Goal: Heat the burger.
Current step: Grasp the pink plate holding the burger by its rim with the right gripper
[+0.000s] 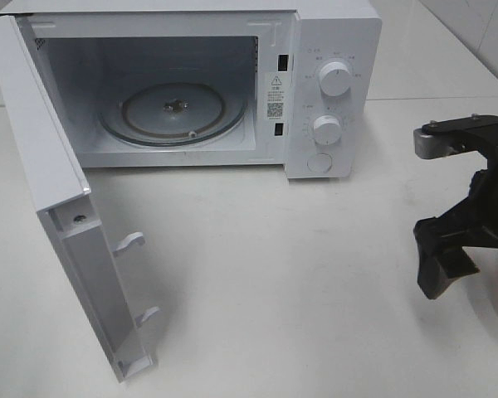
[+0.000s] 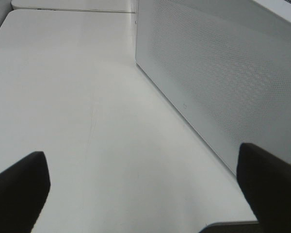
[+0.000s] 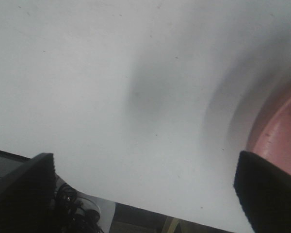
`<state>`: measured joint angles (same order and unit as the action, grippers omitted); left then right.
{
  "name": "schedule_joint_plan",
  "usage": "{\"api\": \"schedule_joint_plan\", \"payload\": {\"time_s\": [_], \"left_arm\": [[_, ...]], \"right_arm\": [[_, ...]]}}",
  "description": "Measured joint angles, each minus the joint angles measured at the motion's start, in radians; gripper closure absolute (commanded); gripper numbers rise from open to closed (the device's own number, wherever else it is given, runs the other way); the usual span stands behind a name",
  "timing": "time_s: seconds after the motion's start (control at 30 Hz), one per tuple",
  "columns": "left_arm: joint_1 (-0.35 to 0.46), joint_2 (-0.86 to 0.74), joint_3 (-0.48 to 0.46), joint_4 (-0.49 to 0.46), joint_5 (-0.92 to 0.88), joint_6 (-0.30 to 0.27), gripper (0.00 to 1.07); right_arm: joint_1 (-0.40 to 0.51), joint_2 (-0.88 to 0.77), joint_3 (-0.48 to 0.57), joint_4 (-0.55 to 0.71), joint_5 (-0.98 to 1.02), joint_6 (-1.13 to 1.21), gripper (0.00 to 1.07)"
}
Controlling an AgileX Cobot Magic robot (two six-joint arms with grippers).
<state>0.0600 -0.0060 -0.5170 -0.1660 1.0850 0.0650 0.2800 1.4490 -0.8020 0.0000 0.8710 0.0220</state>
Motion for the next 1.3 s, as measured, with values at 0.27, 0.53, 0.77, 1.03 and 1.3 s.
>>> {"api": "schedule_joint_plan", "payload": {"time_s": [0.27,0.53,0.77,1.03,1.3], "left_arm": [[0.000,0.000,0.000,0.000,0.000,0.000,0.05],[0.000,0.000,0.000,0.000,0.000,0.000,0.05],[0.000,0.000,0.000,0.000,0.000,0.000,0.05],[0.000,0.000,0.000,0.000,0.000,0.000,0.05],[0.000,0.000,0.000,0.000,0.000,0.000,0.05]], "right_arm": [[-0.106,0.000,0.000,-0.032,0.023,-0.044,0.18],[-0.228,0.003,0.001,-0.065,0.012,-0.057,0.18],[-0.238,0.040,0.014,-0.076,-0.041,-0.055,0.19],[-0.238,0.122,0.068,-0.100,-0.149,-0.029,0.19],[-0.256,0.179,0.077,-0.154,-0.198,0.010,0.20]]}}
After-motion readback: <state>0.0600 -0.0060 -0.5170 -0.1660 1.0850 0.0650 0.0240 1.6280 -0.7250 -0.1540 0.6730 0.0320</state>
